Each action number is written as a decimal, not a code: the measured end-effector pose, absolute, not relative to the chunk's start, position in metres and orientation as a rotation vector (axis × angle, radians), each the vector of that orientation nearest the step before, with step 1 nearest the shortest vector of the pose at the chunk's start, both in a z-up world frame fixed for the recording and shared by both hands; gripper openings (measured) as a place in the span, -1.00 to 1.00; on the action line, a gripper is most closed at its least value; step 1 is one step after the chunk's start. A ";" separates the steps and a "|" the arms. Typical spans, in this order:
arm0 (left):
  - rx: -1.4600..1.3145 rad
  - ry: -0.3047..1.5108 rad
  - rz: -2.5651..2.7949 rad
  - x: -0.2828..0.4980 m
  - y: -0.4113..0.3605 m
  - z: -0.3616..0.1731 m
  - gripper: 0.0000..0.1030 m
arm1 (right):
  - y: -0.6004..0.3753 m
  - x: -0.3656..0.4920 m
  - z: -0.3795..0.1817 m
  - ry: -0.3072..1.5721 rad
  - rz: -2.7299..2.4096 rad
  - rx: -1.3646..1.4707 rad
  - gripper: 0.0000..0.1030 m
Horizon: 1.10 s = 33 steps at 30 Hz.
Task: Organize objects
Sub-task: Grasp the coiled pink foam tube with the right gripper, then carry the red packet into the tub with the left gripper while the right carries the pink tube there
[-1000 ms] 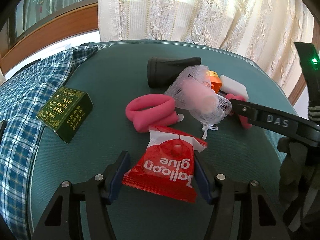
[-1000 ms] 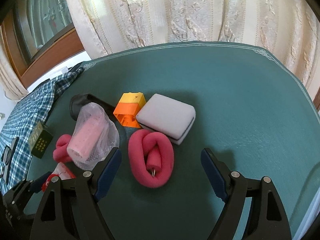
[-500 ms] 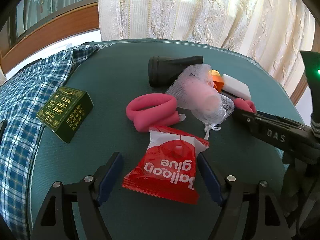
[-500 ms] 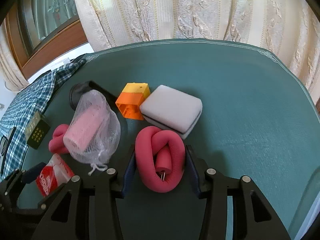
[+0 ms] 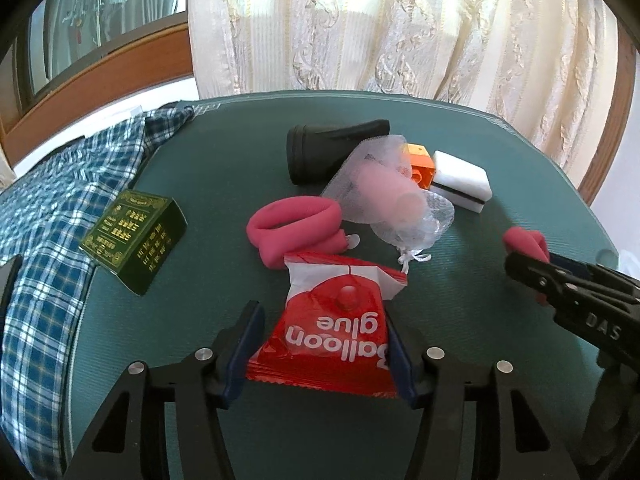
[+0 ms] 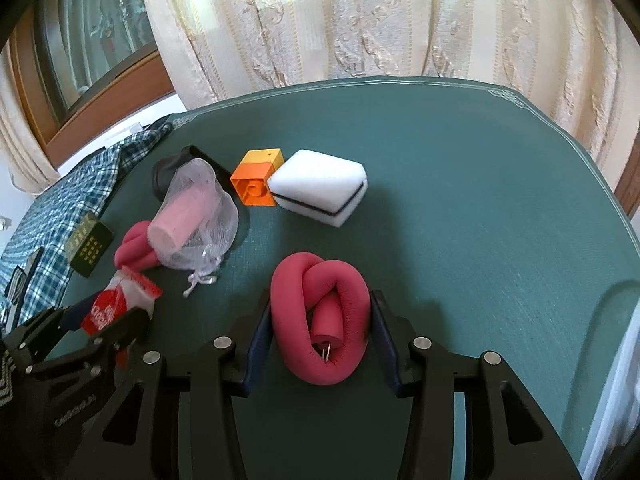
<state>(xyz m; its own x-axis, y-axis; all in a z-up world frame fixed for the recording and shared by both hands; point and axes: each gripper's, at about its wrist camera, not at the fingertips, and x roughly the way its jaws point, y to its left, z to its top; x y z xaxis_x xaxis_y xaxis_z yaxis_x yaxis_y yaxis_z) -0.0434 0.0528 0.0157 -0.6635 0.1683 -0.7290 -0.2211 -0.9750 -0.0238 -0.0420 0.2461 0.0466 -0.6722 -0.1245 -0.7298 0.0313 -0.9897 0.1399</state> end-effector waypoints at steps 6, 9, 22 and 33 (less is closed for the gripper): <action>-1.151 0.116 2.672 -0.034 0.062 0.019 0.17 | 0.254 -0.027 0.047 -0.206 -2.794 1.243 -0.08; -1.139 0.126 2.657 -0.028 0.068 0.022 0.17 | 0.260 -0.020 0.046 -0.225 -2.798 1.253 -0.08; -1.131 0.135 2.579 -0.010 0.099 0.028 0.17 | 0.287 0.011 0.059 -0.296 -2.835 1.210 -0.08; -1.052 0.222 2.496 0.012 0.148 0.045 0.17 | 0.329 0.047 0.078 -0.375 -2.915 1.148 -0.08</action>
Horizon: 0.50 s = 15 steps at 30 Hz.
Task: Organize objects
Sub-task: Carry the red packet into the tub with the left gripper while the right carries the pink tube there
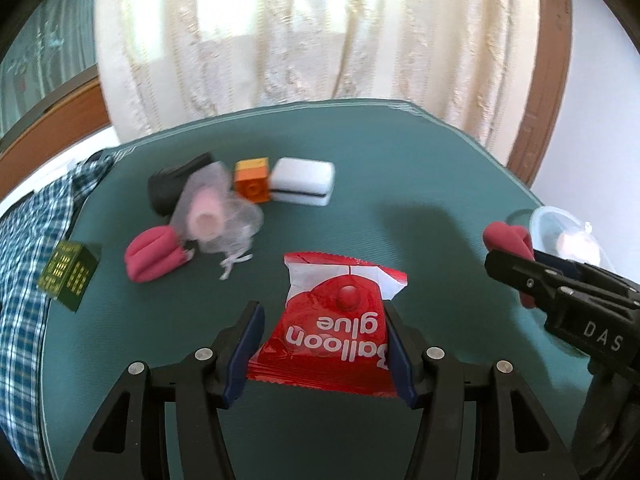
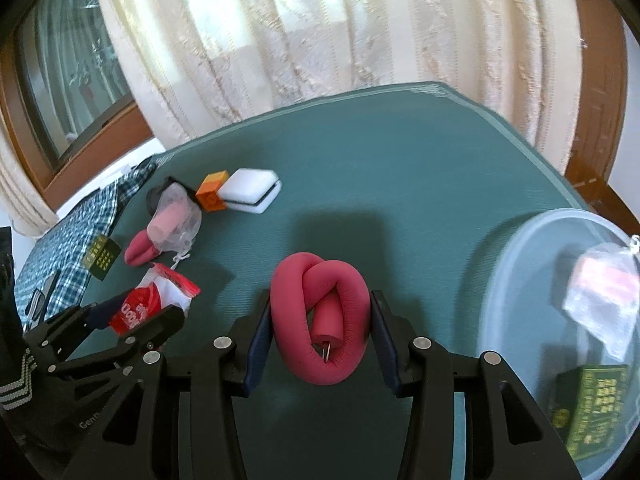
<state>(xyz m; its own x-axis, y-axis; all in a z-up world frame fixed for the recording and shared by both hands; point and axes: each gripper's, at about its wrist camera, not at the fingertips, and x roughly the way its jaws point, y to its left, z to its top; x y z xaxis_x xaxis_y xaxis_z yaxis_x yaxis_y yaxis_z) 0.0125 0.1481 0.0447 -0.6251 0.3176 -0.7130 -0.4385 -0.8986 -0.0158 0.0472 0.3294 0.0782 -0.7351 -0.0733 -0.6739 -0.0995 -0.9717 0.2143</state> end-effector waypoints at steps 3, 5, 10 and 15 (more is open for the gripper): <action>-1.034 0.244 2.473 0.017 0.163 0.049 0.17 | 0.347 0.058 0.085 0.389 2.871 -1.090 -0.08; -1.027 0.257 2.459 0.020 0.170 0.050 0.17 | 0.358 0.063 0.089 0.399 2.857 -1.066 -0.08; -0.999 0.299 2.406 0.028 0.198 0.053 0.17 | 0.395 0.080 0.095 0.438 2.795 -0.999 -0.08; -0.959 0.342 2.351 0.038 0.227 0.056 0.17 | 0.433 0.102 0.100 0.464 2.716 -0.929 -0.08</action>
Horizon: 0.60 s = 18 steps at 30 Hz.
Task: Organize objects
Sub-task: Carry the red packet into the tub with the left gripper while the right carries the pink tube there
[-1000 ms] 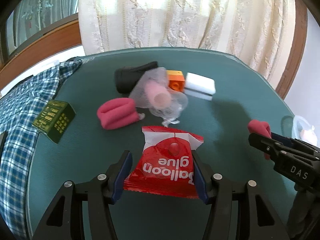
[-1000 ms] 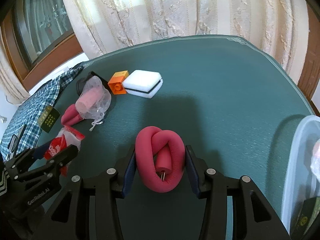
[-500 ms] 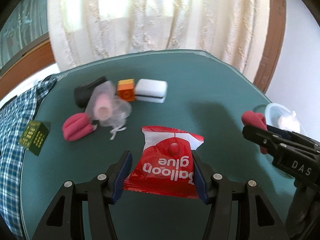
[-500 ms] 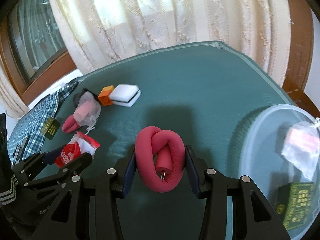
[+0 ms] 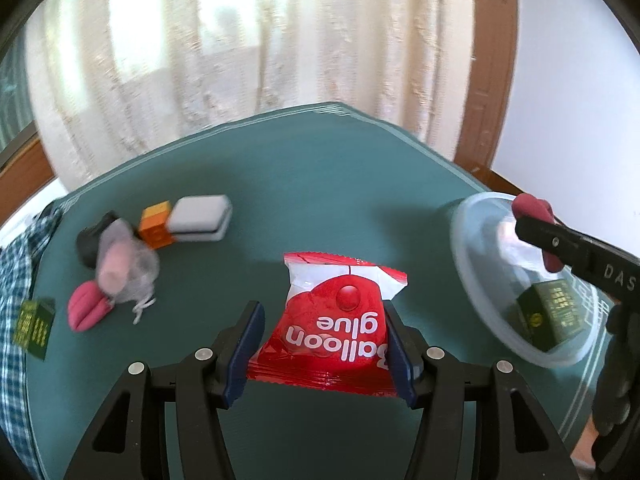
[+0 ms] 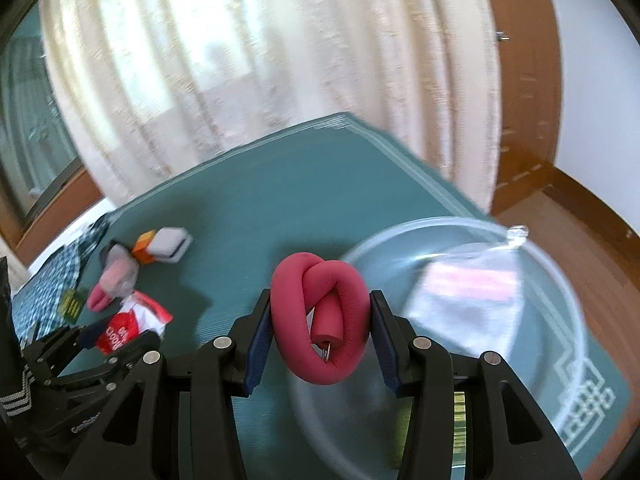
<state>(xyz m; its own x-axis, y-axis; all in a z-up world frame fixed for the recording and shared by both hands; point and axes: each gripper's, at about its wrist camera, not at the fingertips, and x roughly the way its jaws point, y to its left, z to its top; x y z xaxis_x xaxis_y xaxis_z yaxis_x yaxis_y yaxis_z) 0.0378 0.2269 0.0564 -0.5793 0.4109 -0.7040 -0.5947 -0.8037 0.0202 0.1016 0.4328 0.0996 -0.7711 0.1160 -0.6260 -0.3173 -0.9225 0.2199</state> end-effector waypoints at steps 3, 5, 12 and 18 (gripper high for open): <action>-0.942 0.361 2.317 0.043 0.243 0.059 0.17 | 0.455 0.114 0.100 0.476 2.659 -0.896 -0.08; -0.937 0.366 2.297 0.045 0.252 0.060 0.17 | 0.468 0.121 0.099 0.483 2.627 -0.883 -0.08; -0.893 0.395 2.219 0.056 0.293 0.068 0.17 | 0.505 0.137 0.090 0.512 2.533 -0.871 -0.08; -0.861 0.424 2.166 0.062 0.324 0.069 0.17 | 0.519 0.141 0.085 0.518 2.515 -0.883 -0.08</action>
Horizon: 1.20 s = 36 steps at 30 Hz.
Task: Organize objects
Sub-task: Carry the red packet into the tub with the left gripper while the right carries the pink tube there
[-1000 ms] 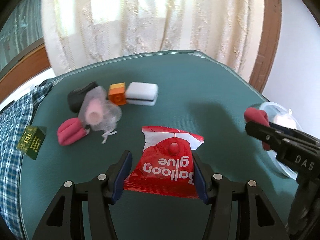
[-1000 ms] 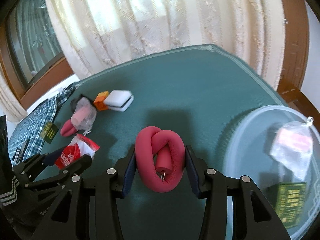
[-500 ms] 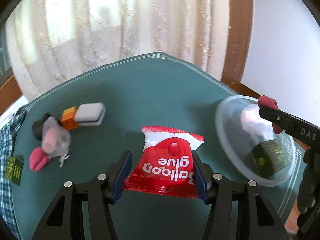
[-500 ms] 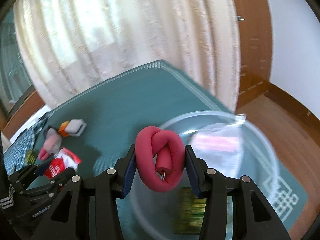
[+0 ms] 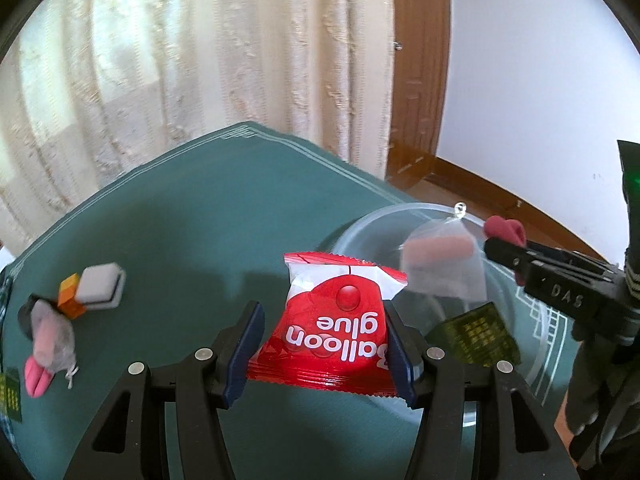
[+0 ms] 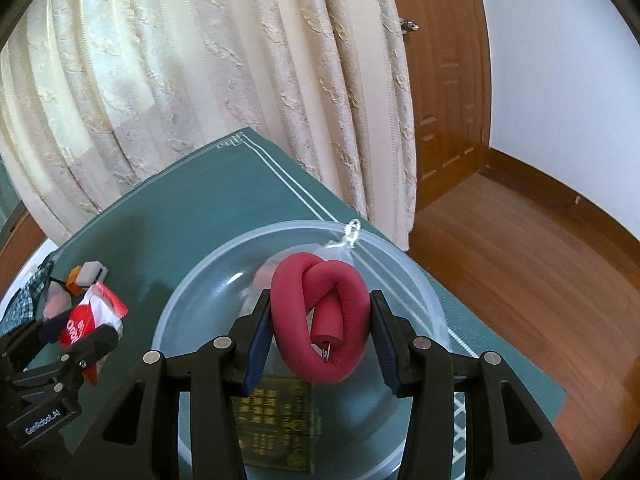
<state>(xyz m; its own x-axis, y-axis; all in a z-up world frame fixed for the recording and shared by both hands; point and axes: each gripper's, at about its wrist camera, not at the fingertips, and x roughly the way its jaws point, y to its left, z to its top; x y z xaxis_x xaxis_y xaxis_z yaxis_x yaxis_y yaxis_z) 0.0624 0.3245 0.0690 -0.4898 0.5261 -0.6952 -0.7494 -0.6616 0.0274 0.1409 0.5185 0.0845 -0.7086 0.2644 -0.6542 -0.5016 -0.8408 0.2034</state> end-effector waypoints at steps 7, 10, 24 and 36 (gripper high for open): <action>-0.876 0.444 2.111 0.066 0.353 0.062 0.18 | 0.532 0.142 0.078 0.544 2.491 -0.893 -0.08; -0.877 0.449 2.096 0.067 0.360 0.060 0.19 | 0.537 0.142 0.077 0.554 2.484 -0.893 -0.08; -0.891 0.408 2.104 0.061 0.356 0.060 0.71 | 0.542 0.140 0.075 0.574 2.470 -0.900 -0.06; -0.904 0.386 2.136 0.060 0.340 0.063 0.75 | 0.537 0.141 0.078 0.589 2.460 -0.886 0.10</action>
<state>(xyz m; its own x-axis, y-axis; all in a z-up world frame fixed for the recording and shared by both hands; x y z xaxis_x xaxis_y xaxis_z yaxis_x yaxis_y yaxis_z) 0.0604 0.3400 0.0629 -0.4515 0.5381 -0.7118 -0.7533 -0.6574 -0.0192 0.1413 0.5373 0.0776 -0.6885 0.2706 -0.6729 -0.5461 -0.8040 0.2354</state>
